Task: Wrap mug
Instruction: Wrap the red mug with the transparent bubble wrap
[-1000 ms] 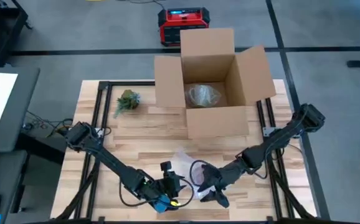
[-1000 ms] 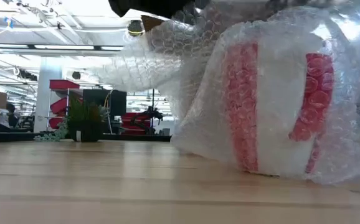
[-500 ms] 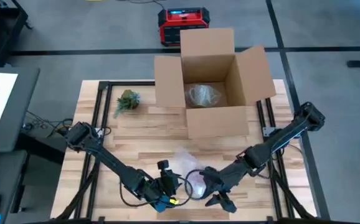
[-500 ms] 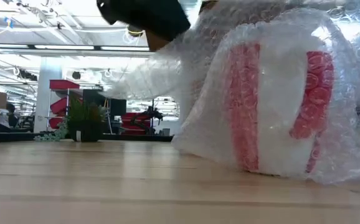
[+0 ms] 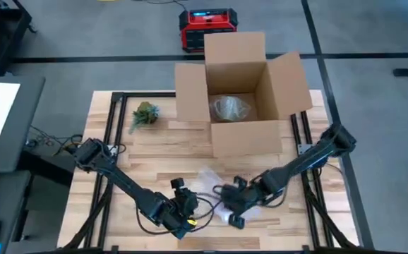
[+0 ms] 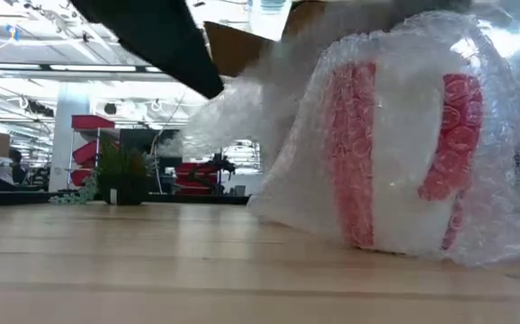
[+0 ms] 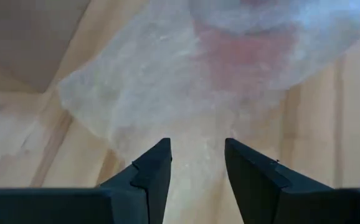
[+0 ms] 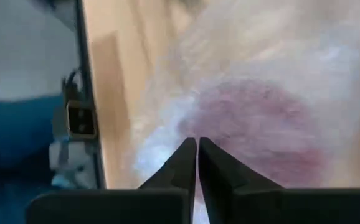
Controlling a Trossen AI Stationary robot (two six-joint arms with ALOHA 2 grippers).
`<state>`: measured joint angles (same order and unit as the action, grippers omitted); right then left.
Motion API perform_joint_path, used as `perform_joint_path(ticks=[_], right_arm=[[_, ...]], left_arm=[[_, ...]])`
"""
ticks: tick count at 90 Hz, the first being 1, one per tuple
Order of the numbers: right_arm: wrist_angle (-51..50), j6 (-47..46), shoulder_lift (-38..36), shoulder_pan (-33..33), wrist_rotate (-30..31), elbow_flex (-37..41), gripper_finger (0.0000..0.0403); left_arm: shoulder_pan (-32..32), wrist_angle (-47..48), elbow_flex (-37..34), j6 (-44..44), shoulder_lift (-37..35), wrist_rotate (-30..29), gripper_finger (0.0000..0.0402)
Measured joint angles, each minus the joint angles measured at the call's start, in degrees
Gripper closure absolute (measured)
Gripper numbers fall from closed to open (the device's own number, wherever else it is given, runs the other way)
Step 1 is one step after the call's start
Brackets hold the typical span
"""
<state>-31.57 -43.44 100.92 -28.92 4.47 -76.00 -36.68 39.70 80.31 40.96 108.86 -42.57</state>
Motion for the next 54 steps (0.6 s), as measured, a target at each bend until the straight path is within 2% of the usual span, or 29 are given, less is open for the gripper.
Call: perform_joint_path(ticks=[8, 27, 54], right_arm=[[-1.9, 0.0, 4.5, 1.4, -2.2, -1.3, 0.0402], [-7.5, 0.4, 12.1, 3.5, -2.9, -4.9, 0.0403], [-13.2, 0.6, 12.1, 4.6, -2.5, -8.6, 0.0403]], left_arm=[[-0.2, 2.9, 0.0, 2.4, 0.0, -0.1, 0.0269], [-0.7, 6.7, 0.0, 5.6, 0.0, -0.5, 0.0269], [-1.3, 6.9, 0.0, 5.9, 0.0, -0.5, 0.0269]])
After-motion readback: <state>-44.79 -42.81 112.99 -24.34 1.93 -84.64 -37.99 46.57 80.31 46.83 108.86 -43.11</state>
